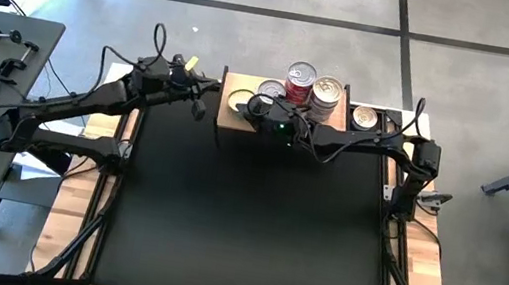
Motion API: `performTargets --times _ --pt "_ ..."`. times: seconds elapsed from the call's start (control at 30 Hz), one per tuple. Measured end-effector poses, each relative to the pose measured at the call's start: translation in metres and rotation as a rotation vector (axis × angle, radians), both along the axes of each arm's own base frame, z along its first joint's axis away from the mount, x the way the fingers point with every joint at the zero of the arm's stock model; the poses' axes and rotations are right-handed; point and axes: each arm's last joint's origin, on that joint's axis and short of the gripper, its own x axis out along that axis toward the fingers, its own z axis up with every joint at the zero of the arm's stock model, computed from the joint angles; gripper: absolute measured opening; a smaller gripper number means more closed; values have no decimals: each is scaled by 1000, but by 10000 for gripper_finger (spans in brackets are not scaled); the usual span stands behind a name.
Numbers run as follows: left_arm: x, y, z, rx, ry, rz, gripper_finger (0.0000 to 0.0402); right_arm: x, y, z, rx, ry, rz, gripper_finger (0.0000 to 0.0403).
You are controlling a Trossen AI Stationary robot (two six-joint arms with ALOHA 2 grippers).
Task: Stack canned seafood by type on shelf
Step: Stack the green tuna can on top of the green tuna can on the shelf
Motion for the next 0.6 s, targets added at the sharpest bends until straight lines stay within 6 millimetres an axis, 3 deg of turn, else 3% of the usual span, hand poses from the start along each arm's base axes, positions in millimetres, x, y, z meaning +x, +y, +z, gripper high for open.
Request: performTargets --times 0.27,0.4,0.6 --pt "-1 -1 -4 -25 36 0 0 -1 -2 -3 72 15 -25 282" --pt "-1 -1 -5 -29 41 0 0 3 -7 19 46 28 -23 281" --pt "-1 -1 -5 -28 40 -1 0 6 -9 41 20 232 7 281"
